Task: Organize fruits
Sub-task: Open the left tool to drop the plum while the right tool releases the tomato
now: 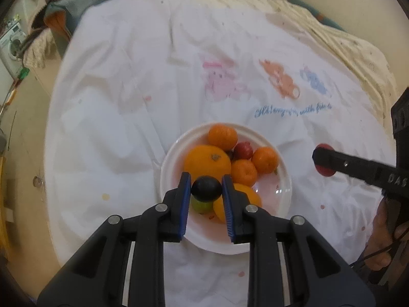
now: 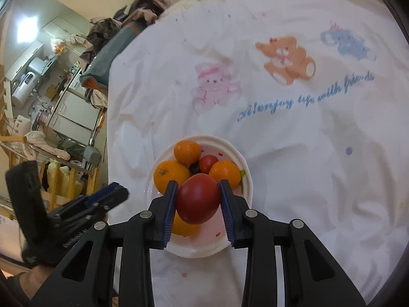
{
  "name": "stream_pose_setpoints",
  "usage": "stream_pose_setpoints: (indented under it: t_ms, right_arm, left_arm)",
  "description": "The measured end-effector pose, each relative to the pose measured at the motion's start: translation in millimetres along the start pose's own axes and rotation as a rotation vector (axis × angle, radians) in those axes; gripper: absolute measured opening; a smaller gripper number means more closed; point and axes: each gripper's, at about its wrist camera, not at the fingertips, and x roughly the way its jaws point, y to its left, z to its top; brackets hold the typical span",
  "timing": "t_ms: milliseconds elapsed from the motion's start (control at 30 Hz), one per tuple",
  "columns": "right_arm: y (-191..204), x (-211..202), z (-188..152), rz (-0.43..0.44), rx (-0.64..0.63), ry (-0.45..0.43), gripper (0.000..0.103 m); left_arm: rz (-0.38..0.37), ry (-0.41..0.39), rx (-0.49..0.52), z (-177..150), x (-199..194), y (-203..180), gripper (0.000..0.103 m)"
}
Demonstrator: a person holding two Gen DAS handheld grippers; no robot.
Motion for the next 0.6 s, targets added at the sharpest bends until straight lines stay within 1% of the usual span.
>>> stream_pose_setpoints:
  t_ms: [200,333,400,467,533,600]
  right_arm:
    - [-10.2,23.1,-3.6,-0.004,0.044,0.058,0.037]
    - [-12.3,39.0,-11.7,-0.019,0.056,0.107,0.037]
    - [-11.7,45.2,-14.5,-0.020,0.055,0.128,0.037]
    - [-10.8,47.5,-16.2,-0.013,0.054,0.133,0.037]
    - [-9.2,48.9,-17.4,-0.017,0.044,0.135,0.037]
    - [-8.8,49.5,-18.0,-0.017,0.043,0.137,0.037]
  left_arm:
    - [-0.030,0.092,-0.070,-1.8,34.1,13.2,0.021]
    - [-0.058,0.147,-0.116,-4.6,45.7,20.9,0.021]
    - [-0.056,0.170,-0.146,-5.2,50.8,25.0,0.021]
    - [-0.044,0.174,-0.162,-5.8,51.9,26.9,0.022]
    - [-0.051,0.173,-0.159,-4.5,51.3,25.7,0.031]
    - [-0.049,0.159,-0.158,-3.1,48.6,24.8,0.053]
